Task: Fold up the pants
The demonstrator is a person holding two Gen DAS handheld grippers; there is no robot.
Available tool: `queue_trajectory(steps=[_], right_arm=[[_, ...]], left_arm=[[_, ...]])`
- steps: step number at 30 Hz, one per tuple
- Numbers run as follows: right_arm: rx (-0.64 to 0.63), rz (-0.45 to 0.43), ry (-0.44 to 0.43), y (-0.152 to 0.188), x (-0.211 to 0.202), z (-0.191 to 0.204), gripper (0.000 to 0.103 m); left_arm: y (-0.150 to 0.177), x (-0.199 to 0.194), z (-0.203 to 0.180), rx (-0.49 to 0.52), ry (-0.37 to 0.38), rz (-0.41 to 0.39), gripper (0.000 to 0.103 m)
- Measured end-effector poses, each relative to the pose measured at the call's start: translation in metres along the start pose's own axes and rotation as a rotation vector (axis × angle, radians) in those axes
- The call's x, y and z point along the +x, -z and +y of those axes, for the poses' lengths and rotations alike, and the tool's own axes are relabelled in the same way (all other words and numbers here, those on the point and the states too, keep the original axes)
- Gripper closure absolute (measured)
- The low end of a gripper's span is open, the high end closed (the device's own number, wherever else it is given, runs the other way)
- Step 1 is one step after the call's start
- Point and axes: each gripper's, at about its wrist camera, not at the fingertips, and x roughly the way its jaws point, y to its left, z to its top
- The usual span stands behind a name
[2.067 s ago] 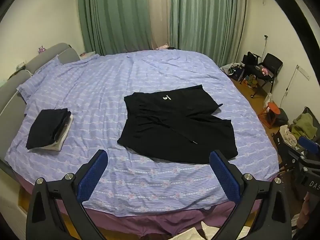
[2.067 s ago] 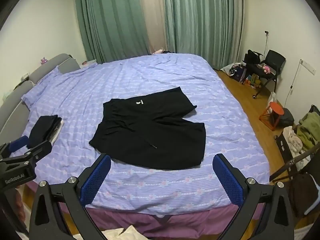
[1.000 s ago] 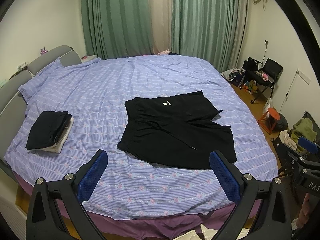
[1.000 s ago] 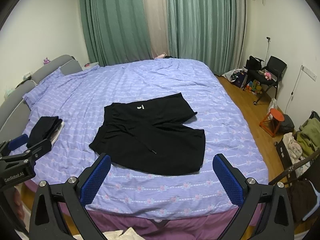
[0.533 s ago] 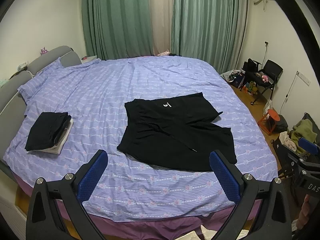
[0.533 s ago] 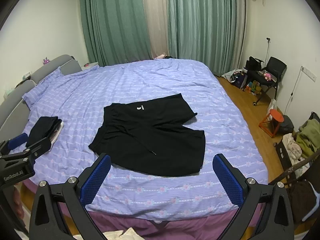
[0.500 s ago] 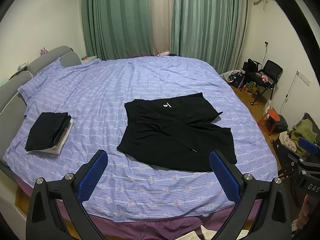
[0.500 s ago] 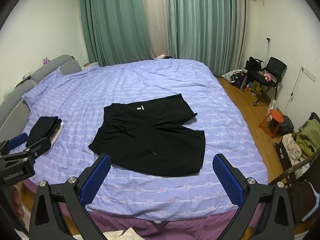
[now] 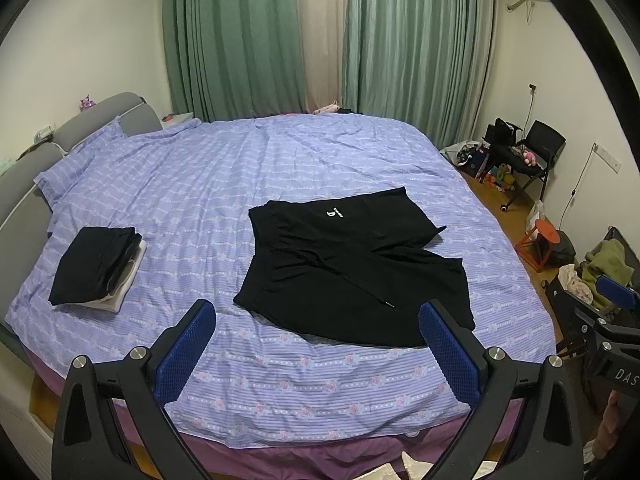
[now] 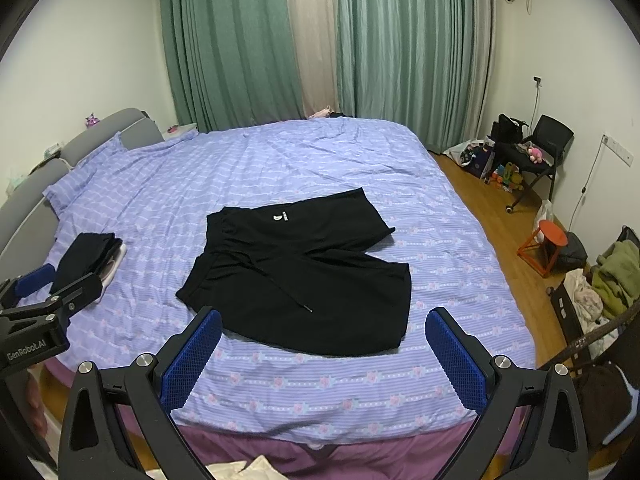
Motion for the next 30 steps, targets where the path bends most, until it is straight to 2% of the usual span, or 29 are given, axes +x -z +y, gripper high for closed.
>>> queue_trajectory(steps=[22, 30], right_arm=[[0.012, 0.021, 0.013, -0.005, 0.009, 0.000, 0.000], [0.092, 0.063, 0.070, 0.009, 0.048, -0.002, 0.000]], left_arm=[[0.002, 0.002, 0.001, -0.004, 0.000, 0.002, 0.000], [0.005, 0.040, 0.025, 0.011, -0.053, 0.050, 0.000]])
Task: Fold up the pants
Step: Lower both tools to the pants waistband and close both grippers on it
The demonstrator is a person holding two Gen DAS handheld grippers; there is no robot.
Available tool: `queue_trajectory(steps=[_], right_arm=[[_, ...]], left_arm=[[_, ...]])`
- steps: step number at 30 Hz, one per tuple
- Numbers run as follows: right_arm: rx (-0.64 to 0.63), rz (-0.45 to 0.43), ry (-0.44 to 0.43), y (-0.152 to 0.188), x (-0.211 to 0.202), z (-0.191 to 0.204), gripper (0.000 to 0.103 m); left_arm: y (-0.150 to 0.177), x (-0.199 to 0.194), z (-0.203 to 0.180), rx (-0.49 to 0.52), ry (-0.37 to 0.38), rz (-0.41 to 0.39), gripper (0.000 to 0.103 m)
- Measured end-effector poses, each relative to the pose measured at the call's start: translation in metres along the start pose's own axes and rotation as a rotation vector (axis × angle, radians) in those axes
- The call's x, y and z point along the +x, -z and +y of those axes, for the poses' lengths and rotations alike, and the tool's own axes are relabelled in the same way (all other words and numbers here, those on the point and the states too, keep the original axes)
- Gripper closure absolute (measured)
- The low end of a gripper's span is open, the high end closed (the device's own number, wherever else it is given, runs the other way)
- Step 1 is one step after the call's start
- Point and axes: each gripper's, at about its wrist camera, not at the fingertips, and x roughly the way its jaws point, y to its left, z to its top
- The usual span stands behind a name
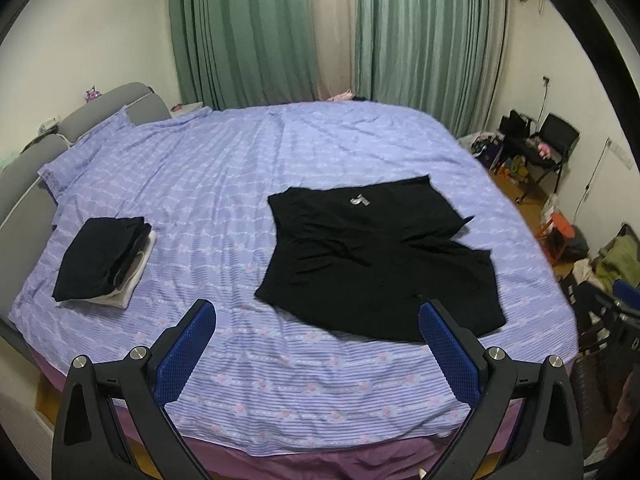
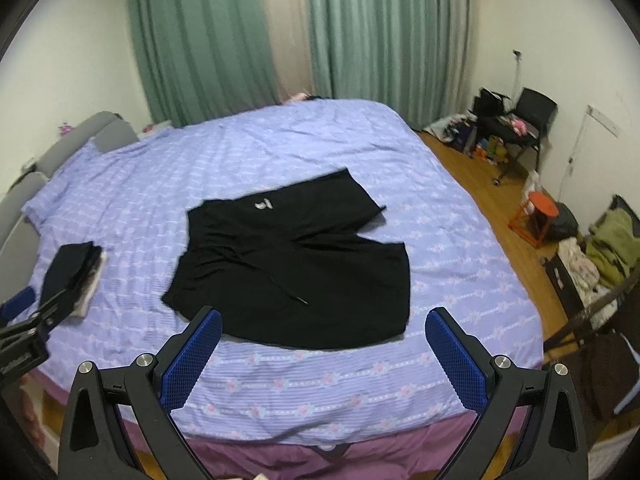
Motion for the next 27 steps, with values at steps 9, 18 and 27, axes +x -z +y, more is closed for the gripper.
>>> queue_trajectory(steps=[9, 18, 27], right_arm=[[0.104, 0.043, 0.035, 0.031, 0.086, 0.005, 0.001], [0.298, 0.083, 0.104, 0.078, 0.202, -0.013, 0.007], [0.432, 0.148, 0.164, 0.116, 0.279, -0.034, 0.015]], left_arm=[[0.021, 0.100, 0.027, 0.038, -0.004, 0.078, 0.000], [0.056, 0.229, 0.033, 0.002, 0.003, 0.178, 0.001], [0.081, 0.320, 0.041, -0.113, 0.058, 0.267, 0.009]])
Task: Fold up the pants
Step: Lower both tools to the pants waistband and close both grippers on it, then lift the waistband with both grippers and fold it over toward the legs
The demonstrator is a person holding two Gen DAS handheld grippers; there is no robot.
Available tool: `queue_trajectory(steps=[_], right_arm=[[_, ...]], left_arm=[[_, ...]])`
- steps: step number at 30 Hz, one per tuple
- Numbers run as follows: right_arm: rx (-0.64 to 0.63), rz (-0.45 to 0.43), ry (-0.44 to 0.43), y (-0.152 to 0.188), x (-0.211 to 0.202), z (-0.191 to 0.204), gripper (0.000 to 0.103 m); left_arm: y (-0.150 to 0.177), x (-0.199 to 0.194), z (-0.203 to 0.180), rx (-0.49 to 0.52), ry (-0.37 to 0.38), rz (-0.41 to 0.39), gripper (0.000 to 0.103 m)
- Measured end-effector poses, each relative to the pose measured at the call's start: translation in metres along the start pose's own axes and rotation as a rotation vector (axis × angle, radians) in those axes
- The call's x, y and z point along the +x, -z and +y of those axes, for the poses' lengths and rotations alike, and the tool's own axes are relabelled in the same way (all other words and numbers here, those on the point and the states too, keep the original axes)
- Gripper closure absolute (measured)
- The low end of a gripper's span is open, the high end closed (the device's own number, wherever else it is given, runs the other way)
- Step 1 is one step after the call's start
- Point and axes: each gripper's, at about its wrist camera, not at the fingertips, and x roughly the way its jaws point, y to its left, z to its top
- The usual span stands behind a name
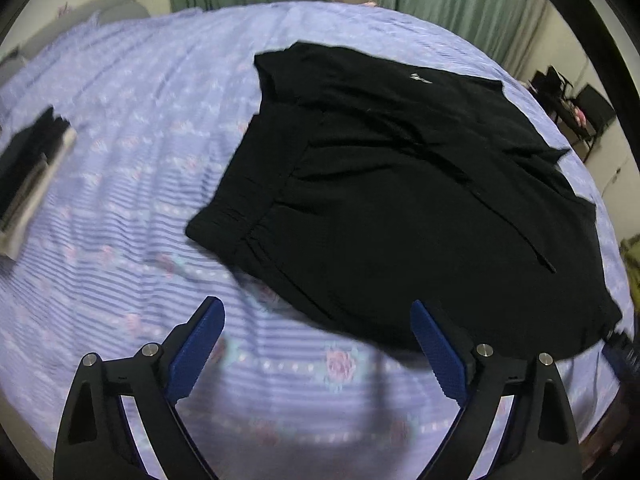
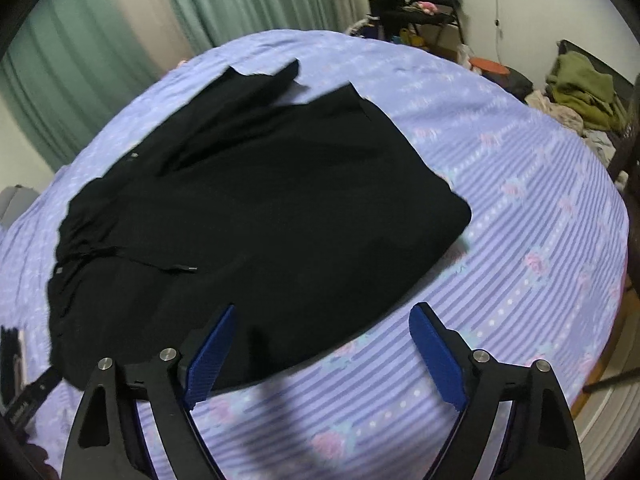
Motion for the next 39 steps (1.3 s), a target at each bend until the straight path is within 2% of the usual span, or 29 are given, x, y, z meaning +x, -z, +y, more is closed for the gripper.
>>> queue_trajectory(steps=[5, 7, 8, 9, 10, 11, 12, 13, 19, 26, 29, 33, 39], right_arm=[[0.040, 0.009, 0.027, -0.002, 0.023, -0.002, 0.022], [0.034, 0.009, 0.025, -0.006, 0.026, 0.002, 0.037], [0.026, 0.015, 0.020, -0.009, 0.028, 0.004, 0.054], [0.011, 0.028, 0.020, -0.012, 0.029, 0.007, 0.071], [-0.001, 0.040, 0.019, -0.015, 0.030, 0.011, 0.077], [-0.002, 0.048, 0.010, -0.017, 0.028, 0.013, 0.087], [-0.003, 0.052, 0.007, -0.019, 0.025, 0.015, 0.094], [-0.009, 0.051, 0.013, -0.021, 0.021, 0.018, 0.094], [-0.035, 0.028, 0.066, -0.024, -0.019, 0.039, 0.097], [0.018, -0.005, 0.107, -0.034, -0.070, 0.045, 0.098], [-0.007, -0.025, 0.130, -0.048, -0.087, 0.057, 0.098], [-0.010, -0.048, 0.130, -0.067, -0.107, 0.067, 0.098], [-0.028, -0.108, 0.100, -0.114, -0.123, 0.081, 0.098]], left_arm=[[-0.005, 0.036, 0.002, -0.035, 0.037, 0.059, 0.016], [-0.006, 0.045, 0.004, -0.056, 0.077, 0.090, 0.027], [-0.007, 0.046, 0.004, -0.061, 0.076, 0.093, 0.030], [-0.008, 0.046, 0.005, -0.062, 0.075, 0.091, 0.045], [-0.010, 0.043, 0.005, -0.061, 0.071, 0.086, 0.065], [-0.011, 0.038, 0.005, -0.053, 0.049, 0.082, 0.075], [-0.012, 0.034, 0.007, -0.049, 0.048, 0.082, 0.086], [-0.012, 0.030, 0.009, -0.050, 0.057, 0.082, 0.091], [-0.012, 0.001, 0.023, -0.024, 0.135, 0.108, 0.095], [-0.011, -0.048, 0.030, 0.071, 0.141, 0.112, 0.096], [-0.016, -0.058, 0.030, 0.042, 0.148, 0.140, 0.096], [-0.048, -0.060, 0.032, 0.002, 0.144, 0.129, 0.096], [-0.087, -0.084, 0.022, -0.044, 0.134, 0.098, 0.096]])
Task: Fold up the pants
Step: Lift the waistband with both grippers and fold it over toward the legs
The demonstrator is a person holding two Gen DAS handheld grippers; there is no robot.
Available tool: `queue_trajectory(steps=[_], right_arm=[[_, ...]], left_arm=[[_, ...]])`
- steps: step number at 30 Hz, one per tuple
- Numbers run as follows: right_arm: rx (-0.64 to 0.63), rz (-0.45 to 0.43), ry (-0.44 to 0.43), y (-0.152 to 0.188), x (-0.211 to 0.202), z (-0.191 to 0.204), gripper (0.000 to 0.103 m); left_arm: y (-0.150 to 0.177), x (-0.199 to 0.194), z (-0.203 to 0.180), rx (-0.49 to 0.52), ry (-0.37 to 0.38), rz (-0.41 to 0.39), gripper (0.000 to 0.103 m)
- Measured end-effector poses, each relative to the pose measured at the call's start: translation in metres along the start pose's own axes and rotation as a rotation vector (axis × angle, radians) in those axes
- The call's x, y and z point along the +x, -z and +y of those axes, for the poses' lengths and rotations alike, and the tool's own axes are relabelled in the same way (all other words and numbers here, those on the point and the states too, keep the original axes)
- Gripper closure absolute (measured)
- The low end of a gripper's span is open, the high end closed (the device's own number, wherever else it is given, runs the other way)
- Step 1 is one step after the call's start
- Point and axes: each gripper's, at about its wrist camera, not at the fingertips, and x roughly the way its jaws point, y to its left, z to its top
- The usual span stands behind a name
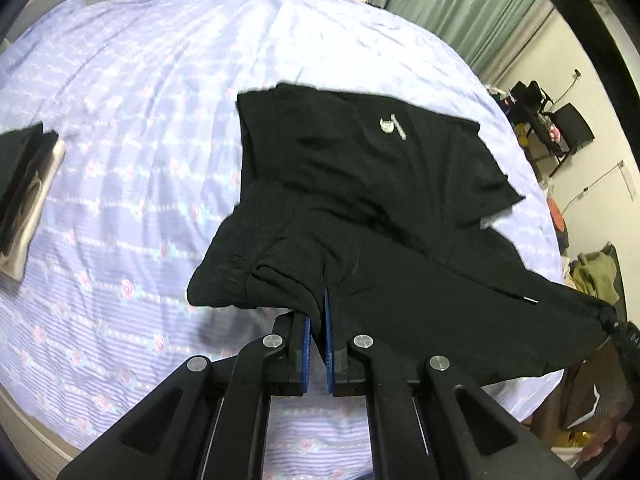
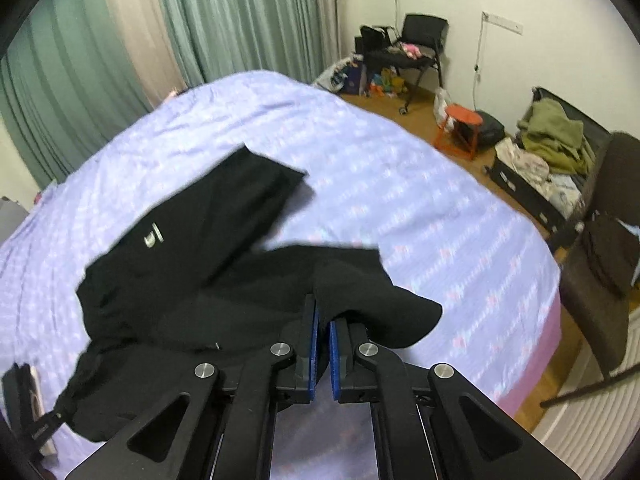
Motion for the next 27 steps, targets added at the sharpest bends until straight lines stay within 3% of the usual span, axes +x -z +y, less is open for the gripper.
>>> queue_trajectory(steps=[8, 16, 22, 27], right_arm=[[-0.088, -0.064, -0.084, -0.084, 0.024, 0.033, 0.099], [-0.109, -0.056, -0.162, -0.166, 0.117, 0.086, 0.099], [-0.193, -0.028, -0.185, -0.195, 0.197, 0.136, 0.099], [-0.273, 0.008, -0.199, -0.201, 0.254, 0.170, 0.099]], left_arm=[[-0.065, 0.001, -0.025, -0.068, -0.037, -0.046, 0.096], [-0.151, 0.054, -0.046, -0.086, -0.091, -0.098, 0.096], [-0.203, 0.110, -0.039, -0.104, -0.128, -0.095, 0.095], [-0.226, 0.151, -0.028, -0.101, -0.176, -0.074, 0.094]])
